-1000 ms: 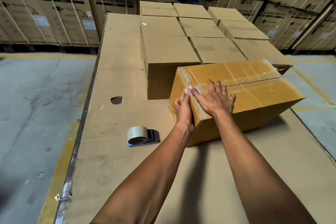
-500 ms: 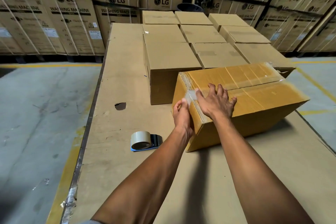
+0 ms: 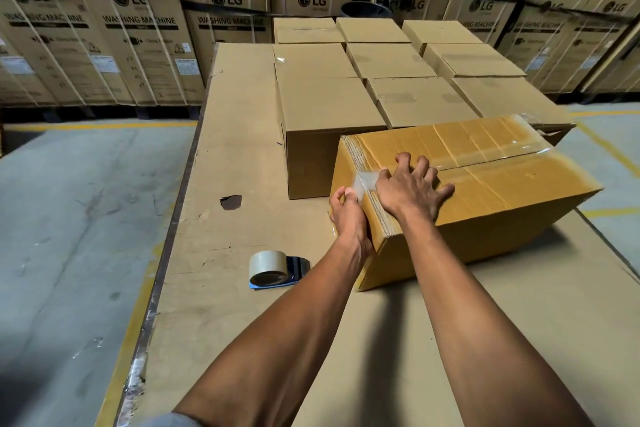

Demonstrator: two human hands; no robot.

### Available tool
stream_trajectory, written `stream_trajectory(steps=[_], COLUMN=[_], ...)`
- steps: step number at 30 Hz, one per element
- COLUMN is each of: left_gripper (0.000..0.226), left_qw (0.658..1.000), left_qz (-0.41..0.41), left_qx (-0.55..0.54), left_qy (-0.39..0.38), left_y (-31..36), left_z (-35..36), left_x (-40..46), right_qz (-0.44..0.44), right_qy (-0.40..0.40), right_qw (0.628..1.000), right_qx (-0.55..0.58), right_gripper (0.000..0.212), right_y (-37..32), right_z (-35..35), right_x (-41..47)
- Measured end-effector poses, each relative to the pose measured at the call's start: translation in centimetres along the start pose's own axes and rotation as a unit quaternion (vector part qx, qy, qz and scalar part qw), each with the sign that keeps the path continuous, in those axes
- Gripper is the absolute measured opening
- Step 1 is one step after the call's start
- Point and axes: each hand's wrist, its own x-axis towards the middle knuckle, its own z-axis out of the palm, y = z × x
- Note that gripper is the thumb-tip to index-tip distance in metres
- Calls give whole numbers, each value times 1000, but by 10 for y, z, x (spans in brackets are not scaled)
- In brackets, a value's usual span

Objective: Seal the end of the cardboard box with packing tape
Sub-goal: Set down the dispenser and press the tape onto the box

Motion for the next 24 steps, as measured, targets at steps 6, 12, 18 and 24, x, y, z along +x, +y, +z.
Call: stream_trajectory(steps=[6,12,18,24], left_gripper=[91,16,12,94], left_qw=[1000,999,999,999], left_qz=[-28,-10,-3,-23], left_qx=[10,27,42,26], left_qy=[8,34,34,4], left_y=[20,20,9,17], left_z=[0,-1,-9,-1], left_x=[-16,-16,0,-10], right_qz=[2,-3,-4,0], right_qy=[-9,-15,0,-6], right_qw=[1000,1000,1000,1000], right_qx=[16,12,19,23], right_gripper=[117,75,77,123], right_y=[-1,2,3,0], right_z=[-6,1,0,-5], right_x=[-4,2,-2,-5])
